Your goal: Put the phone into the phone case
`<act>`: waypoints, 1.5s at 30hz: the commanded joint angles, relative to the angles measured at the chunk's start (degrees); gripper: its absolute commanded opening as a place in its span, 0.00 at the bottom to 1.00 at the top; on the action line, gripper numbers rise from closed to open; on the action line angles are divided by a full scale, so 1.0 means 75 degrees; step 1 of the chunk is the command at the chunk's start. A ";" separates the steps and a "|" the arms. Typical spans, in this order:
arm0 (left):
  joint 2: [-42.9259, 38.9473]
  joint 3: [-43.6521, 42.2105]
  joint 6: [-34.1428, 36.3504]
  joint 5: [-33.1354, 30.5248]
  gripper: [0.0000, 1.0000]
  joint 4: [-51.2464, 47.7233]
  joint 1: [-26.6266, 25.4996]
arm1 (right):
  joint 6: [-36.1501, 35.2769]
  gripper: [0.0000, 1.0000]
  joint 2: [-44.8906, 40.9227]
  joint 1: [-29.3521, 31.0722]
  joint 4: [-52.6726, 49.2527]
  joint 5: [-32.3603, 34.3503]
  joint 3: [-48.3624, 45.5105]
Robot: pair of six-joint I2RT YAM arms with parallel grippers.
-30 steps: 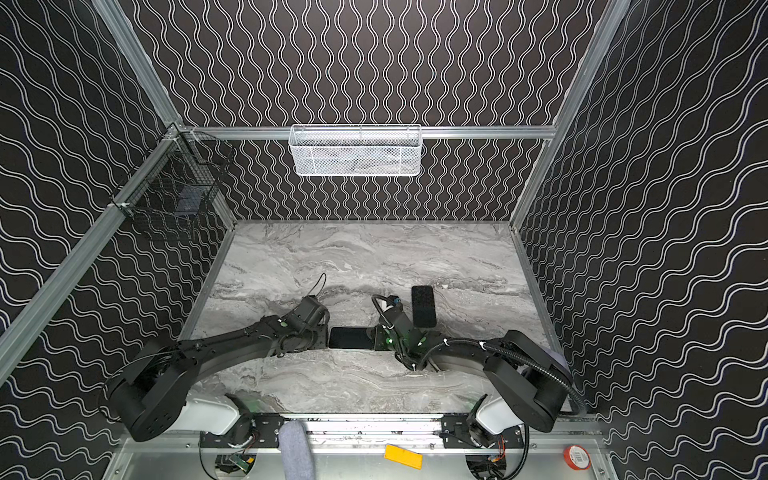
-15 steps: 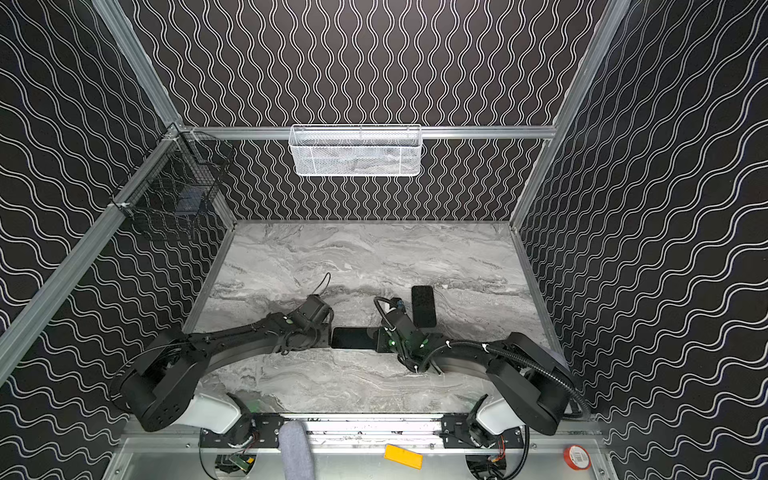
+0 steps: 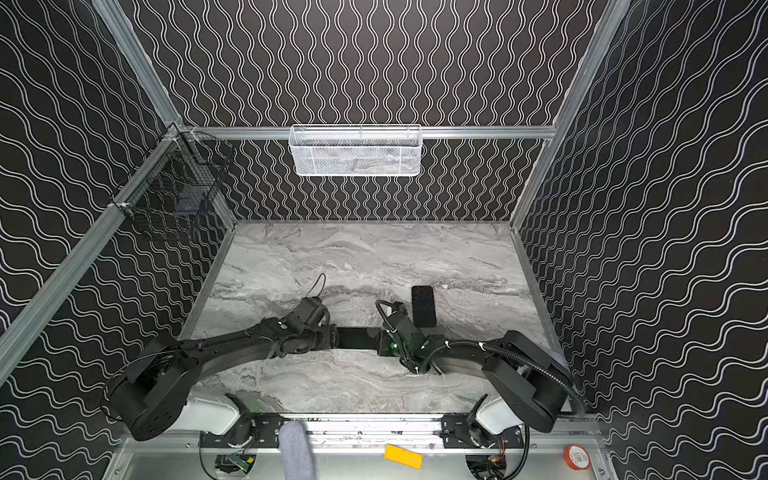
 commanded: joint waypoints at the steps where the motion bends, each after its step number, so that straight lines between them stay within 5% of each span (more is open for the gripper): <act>1: 0.0089 -0.0148 -0.0260 0.0680 0.73 0.0451 0.0061 | 0.0115 0.38 0.0104 -0.0012 0.0202 -0.0131 -0.0018; 9: 0.0218 -0.0997 -0.0722 0.2018 0.74 0.1961 0.0579 | 0.0165 0.37 0.0347 -0.0017 0.0321 -0.0266 0.0036; 23: 0.0083 -0.1200 -0.0606 0.2495 0.75 0.2117 0.0586 | 0.0149 0.35 0.0697 -0.0011 0.0329 -0.0343 0.0278; 38: 0.0510 -0.0296 -0.0136 0.2228 0.98 -0.0766 0.0674 | 0.0194 0.35 0.0637 -0.0017 0.0580 -0.0386 0.0079; 45: 0.0382 -0.0203 0.0072 0.2028 0.98 -0.1421 0.0684 | 0.0191 0.35 0.0551 -0.0020 0.0748 -0.0399 -0.0049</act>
